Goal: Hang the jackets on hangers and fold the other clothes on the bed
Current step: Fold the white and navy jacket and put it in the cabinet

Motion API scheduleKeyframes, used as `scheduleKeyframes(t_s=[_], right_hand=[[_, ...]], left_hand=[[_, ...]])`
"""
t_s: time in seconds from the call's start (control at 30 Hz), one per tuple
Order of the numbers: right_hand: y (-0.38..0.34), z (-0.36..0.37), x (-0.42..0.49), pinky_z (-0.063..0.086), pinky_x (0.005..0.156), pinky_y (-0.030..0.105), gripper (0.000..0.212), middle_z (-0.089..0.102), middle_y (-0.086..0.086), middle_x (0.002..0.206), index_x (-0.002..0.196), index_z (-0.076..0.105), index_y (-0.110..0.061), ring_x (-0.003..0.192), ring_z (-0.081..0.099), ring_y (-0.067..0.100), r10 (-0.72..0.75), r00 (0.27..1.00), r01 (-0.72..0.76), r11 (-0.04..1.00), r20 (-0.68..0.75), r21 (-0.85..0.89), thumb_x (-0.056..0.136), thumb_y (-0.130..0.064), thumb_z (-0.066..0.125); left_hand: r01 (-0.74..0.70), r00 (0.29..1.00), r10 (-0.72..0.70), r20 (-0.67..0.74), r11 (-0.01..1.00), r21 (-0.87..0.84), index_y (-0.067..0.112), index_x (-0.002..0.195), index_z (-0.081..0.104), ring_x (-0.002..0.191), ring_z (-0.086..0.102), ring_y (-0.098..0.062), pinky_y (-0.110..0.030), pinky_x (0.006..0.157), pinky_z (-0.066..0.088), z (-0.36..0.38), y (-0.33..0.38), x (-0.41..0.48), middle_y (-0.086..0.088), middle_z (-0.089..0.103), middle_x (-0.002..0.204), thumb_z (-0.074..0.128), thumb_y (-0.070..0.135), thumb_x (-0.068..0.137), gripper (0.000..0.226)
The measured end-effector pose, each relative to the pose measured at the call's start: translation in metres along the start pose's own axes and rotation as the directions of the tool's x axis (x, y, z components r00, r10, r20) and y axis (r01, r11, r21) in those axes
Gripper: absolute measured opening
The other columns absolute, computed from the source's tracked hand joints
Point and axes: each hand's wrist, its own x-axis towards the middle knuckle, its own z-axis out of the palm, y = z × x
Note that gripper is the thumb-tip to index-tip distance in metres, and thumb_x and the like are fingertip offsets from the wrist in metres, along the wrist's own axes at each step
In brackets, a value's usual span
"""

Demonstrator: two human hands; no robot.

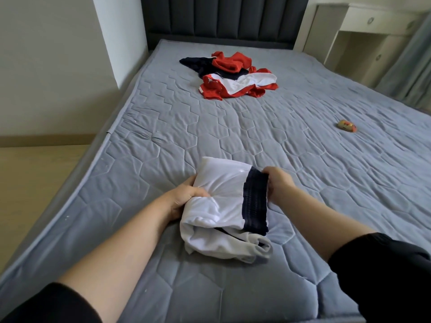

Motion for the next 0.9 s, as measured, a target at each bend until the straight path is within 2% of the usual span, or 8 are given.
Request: scheduleKeyframes(t_s=[0.1,0.2,0.3,0.4,0.5,0.7,0.83,0.9], right_hand=[[-0.002,0.001,-0.003,0.027,0.045,0.023,0.011,0.04,0.002,0.058,0.081,0.054,-0.012,0.047,0.034,0.014,-0.006,0.995,0.015,0.996,0.099,-0.088,0.08,-0.014,0.064],[-0.011,0.004,-0.01,0.034,0.047,0.023,0.019,0.045,0.0,0.062,0.078,0.06,-0.013,0.052,0.039,0.013,-0.014,0.978,0.055,0.979,0.207,-0.194,0.082,-0.028,0.07],[-0.019,0.008,-0.011,0.049,0.062,0.028,0.029,0.063,0.002,0.078,0.088,0.066,-0.01,0.068,0.058,0.017,-0.05,0.963,0.112,0.968,0.266,-0.225,0.079,-0.037,0.074],[-0.017,0.011,-0.008,0.054,0.09,0.039,0.048,0.072,0.009,0.103,0.104,0.067,-0.01,0.094,0.069,0.025,0.118,0.924,-0.015,0.961,0.363,-0.274,0.074,-0.047,0.076],[-0.017,0.007,-0.011,0.05,0.095,0.039,0.046,0.071,0.011,0.107,0.113,0.066,-0.011,0.099,0.066,0.026,0.248,0.844,-0.03,0.907,0.476,-0.42,0.084,-0.046,0.067],[-0.018,0.003,-0.008,0.05,0.094,0.036,0.063,0.068,0.011,0.115,0.118,0.062,-0.007,0.107,0.064,0.025,0.411,0.757,-0.054,0.814,0.508,-0.578,0.073,-0.049,0.072],[-0.006,-0.001,-0.008,0.054,0.075,0.031,0.02,0.07,0.01,0.079,0.092,0.065,-0.004,0.072,0.065,0.02,0.321,0.813,0.001,0.833,0.485,-0.553,0.089,-0.024,0.064],[0.0,-0.004,-0.004,0.053,0.064,0.03,0.014,0.069,0.01,0.072,0.091,0.066,-0.002,0.062,0.064,0.02,0.227,0.869,0.044,0.849,0.439,-0.527,0.086,-0.015,0.068]], left_hand=[[-0.03,0.998,0.028,-0.059,0.999,-0.038,0.019,0.13,0.049,0.095,0.065,-0.026,-0.03,0.069,0.054,0.003,-0.001,-0.001,-0.012,0.062,0.114,0.065,0.004,0.06,0.073],[-0.085,0.982,0.068,-0.178,0.992,-0.092,0.017,0.122,0.052,0.084,0.065,-0.021,-0.026,0.06,0.053,0.006,0.001,0.0,-0.009,0.063,0.104,0.06,-0.005,0.078,0.049],[-0.149,0.963,0.107,-0.249,0.976,-0.156,0.014,0.126,0.052,0.09,0.067,-0.028,-0.033,0.066,0.053,0.007,0.002,0.003,-0.017,0.063,0.113,0.067,0.003,0.069,0.06],[-0.206,0.938,0.119,-0.326,0.947,-0.247,0.013,0.125,0.053,0.087,0.069,-0.027,-0.03,0.06,0.055,0.007,0.005,0.007,-0.017,0.065,0.109,0.067,0.005,0.075,0.052],[-0.236,0.927,0.126,-0.354,0.929,-0.287,0.01,0.124,0.054,0.088,0.069,-0.025,-0.027,0.058,0.055,0.007,0.004,0.008,-0.018,0.065,0.112,0.059,0.005,0.087,0.038],[-0.235,0.929,0.102,-0.355,0.905,-0.355,0.002,0.123,0.057,0.08,0.07,-0.023,-0.027,0.059,0.055,0.006,0.001,0.004,-0.016,0.068,0.099,0.055,0.006,0.09,0.034],[-0.174,0.896,0.034,-0.442,0.944,-0.281,0.001,0.121,0.059,0.081,0.069,-0.023,-0.026,0.06,0.055,0.013,-0.001,0.004,-0.015,0.068,0.099,0.063,0.015,0.088,0.036],[-0.106,0.881,-0.034,-0.472,0.958,-0.267,0.008,0.123,0.056,0.093,0.067,-0.025,-0.033,0.076,0.056,0.02,-0.005,0.003,-0.011,0.068,0.107,0.075,0.029,0.079,0.053]])
